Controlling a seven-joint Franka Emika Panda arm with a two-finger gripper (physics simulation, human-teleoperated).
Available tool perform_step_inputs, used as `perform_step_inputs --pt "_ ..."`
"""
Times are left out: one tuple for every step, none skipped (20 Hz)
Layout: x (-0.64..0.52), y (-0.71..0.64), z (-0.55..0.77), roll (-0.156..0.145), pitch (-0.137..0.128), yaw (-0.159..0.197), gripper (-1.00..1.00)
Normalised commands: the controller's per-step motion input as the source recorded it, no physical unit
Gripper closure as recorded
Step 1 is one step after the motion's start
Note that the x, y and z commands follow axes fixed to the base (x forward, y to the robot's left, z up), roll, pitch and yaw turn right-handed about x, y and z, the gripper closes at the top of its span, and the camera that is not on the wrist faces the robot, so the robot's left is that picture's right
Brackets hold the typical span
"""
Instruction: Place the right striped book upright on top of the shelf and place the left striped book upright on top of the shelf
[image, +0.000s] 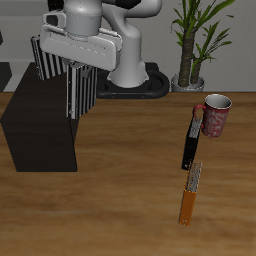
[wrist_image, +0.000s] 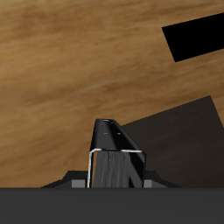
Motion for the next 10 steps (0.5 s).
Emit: perform_step_inputs --pt "-0.33 -0.35 0.18 -0.097 0.002 -0.128 1.0" --pt "-0.2 -0.21 0.26 -0.028 -0.051 -0.003 1.0" --pt "-0.04 -0.15 0.08 0.188 0.134 -0.127 1.0" --pt "-0.15 -0.26 0.23 0.015 0.025 -0.041 1.0" --pt "-0.05 -0.21 0.26 0.133 0.037 -0.047 1.0" --pt "-0.1 -0.32 0.23 0.045 0.042 -0.096 1.0" --pt "-0.13 -0.32 0.29 -0.069 -0.021 -0.041 1.0" --pt "-0.15 -0.2 0.19 0.065 0.018 -0.086 1.0" --pt "-0.05 -0.38 0.14 0.007 0.076 -0.133 1.0" --pt "0.06 -0.39 0.1 0.053 0.108 -0.148 1.0"
